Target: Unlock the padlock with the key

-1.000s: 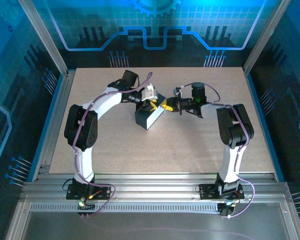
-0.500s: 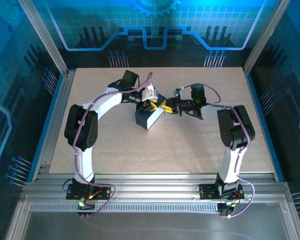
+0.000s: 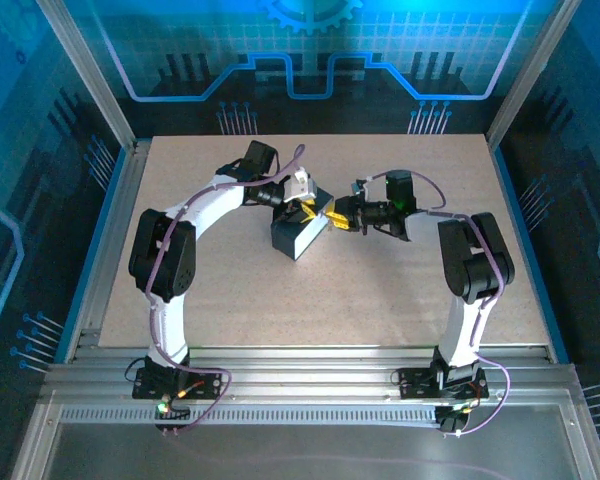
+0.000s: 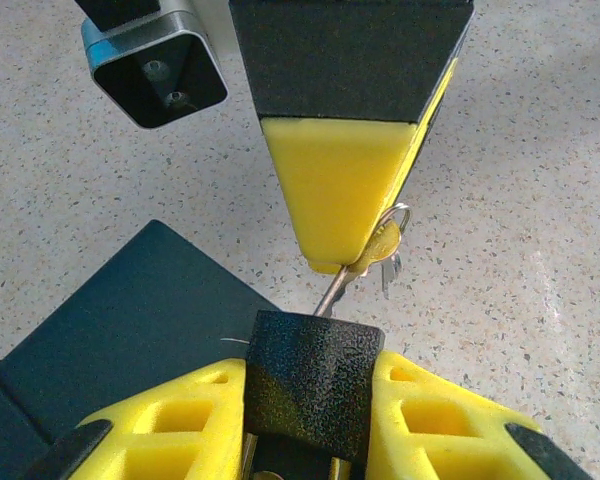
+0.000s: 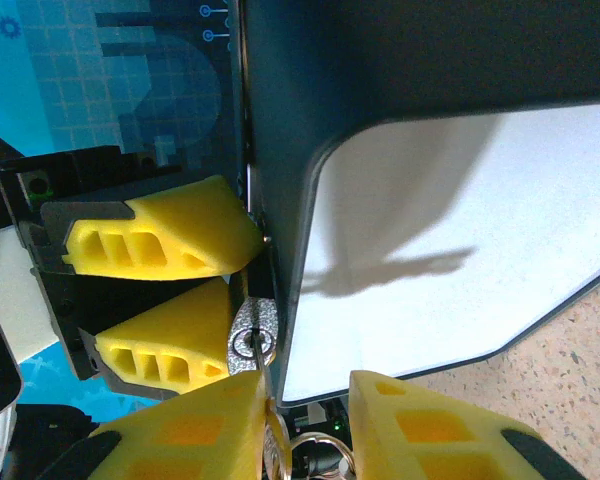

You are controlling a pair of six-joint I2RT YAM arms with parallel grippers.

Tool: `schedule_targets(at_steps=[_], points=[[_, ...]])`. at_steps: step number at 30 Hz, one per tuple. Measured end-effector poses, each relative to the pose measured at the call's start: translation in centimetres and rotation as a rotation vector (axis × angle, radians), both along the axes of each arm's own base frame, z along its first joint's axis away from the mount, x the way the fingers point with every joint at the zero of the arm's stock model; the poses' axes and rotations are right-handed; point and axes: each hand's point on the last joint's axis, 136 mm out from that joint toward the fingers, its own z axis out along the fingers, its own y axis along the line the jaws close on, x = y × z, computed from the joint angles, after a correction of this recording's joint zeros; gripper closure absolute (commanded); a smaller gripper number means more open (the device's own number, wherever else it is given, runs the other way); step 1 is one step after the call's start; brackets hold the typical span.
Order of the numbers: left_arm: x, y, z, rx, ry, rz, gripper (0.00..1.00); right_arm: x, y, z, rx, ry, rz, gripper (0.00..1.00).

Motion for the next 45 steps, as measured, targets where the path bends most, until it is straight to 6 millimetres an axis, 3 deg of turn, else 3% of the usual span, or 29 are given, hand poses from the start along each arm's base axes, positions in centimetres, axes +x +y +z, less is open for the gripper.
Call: schedule_targets(at_steps=[12,20,32,45], points=[[0.0,0.0,0.0,0.0,0.0,0.0,0.83,-0.3,-0.3,1.9,0.011,-0.028,-0.008,0.79],[0.0,0.0,0.0,0.0,0.0,0.001,0.84,-0.5,-0.3,1.8,0.01,-0.021,-0.008,0.82],[0.0,0.0,0.0,-0.004,0.008,0.002,0.84,-0.7,-0.4,1.5,0.014,-0.005,-0.012,1.0],[-0.1,0.2,0.0,-0.002,0.003,-0.005,0.84,-0.5,-0.1,1.4,0.058,0.007,0.001,1.0]])
